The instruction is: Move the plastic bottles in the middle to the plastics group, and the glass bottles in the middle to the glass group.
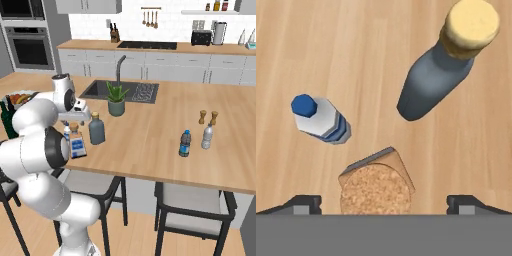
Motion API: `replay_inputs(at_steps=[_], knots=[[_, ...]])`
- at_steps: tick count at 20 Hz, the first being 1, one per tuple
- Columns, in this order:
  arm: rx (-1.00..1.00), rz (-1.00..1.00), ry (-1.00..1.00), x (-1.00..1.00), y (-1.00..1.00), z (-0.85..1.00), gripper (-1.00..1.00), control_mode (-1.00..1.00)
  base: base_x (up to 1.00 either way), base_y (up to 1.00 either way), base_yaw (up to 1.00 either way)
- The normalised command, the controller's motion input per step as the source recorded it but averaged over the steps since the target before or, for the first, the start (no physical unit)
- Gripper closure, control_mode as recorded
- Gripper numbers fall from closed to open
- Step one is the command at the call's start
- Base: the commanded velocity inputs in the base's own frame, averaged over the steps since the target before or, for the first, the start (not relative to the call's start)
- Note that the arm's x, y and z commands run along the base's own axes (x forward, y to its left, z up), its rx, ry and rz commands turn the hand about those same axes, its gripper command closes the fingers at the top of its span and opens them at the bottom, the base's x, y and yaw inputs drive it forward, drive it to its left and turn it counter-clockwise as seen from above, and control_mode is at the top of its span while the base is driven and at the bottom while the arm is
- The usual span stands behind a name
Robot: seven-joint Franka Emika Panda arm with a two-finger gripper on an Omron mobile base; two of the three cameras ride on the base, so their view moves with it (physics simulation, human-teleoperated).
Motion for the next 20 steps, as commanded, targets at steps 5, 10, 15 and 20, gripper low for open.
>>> replay_inputs(at_steps=[5, 10, 15, 20], knots=[[0.00, 0.00, 0.00, 0.00, 0.01, -0.15, -1.00, -1.00, 0.00, 0.00, 0.00], [0.00, 0.00, 0.00, 0.00, 0.01, -0.20, -1.00, -1.00, 0.00, 0.00, 0.00], [0.00, 0.00, 0.02, 0.01, 0.00, -0.23, -1.00, -1.00, 0.00, 0.00, 0.00], [0.02, 0.00, 0.01, 0.00, 0.01, -0.13, -1.00, -1.00, 0.00, 0.00, 0.00]])
